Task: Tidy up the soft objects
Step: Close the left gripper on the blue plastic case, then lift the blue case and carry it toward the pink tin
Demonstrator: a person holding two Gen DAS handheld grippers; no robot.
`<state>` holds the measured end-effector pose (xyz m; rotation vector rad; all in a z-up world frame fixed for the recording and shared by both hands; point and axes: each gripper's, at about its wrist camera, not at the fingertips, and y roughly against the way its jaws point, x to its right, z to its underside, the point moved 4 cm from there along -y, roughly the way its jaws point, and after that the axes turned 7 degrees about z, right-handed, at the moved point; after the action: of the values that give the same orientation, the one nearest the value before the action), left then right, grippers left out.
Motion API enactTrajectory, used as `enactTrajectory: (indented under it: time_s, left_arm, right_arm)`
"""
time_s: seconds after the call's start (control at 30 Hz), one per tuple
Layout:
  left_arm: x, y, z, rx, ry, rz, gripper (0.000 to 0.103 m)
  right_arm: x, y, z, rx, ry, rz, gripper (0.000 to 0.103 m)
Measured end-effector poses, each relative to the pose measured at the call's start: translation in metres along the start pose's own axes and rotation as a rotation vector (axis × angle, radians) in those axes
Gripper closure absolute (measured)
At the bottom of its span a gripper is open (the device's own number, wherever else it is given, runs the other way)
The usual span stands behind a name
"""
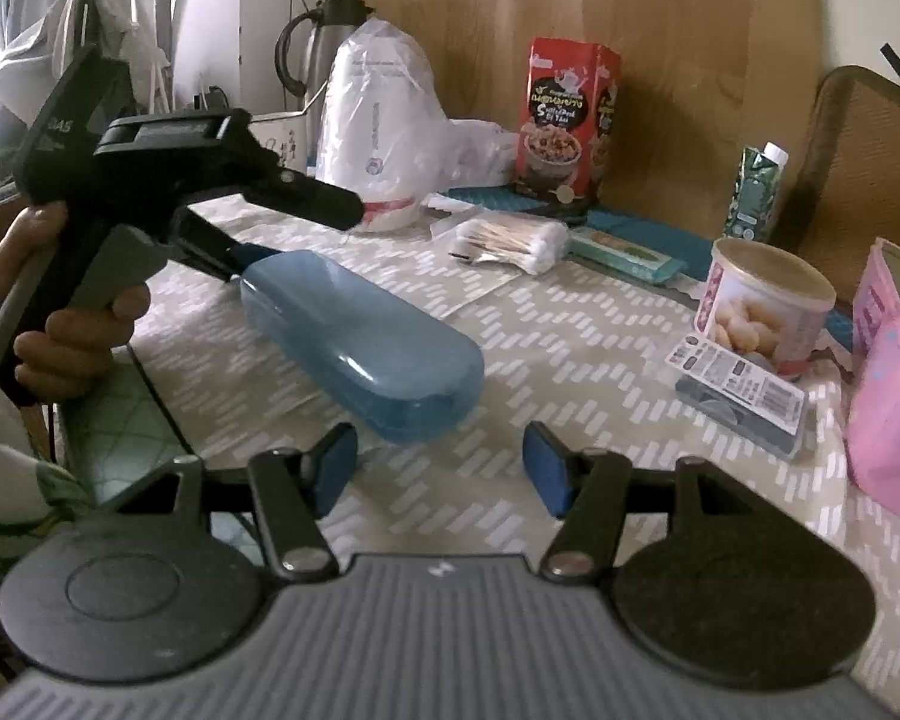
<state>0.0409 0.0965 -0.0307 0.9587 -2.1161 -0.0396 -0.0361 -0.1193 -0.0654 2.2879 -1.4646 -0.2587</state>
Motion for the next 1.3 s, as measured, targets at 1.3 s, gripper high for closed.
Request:
enactTrajectory:
  time_s: [1.3]
  left_arm:
    - [0.163, -0.105, -0.021, -0.097, -0.381, 0.013, 0.016]
  right_arm:
    - [0.062, 0.031, -0.016, 0.146, -0.004, 0.102, 0.034]
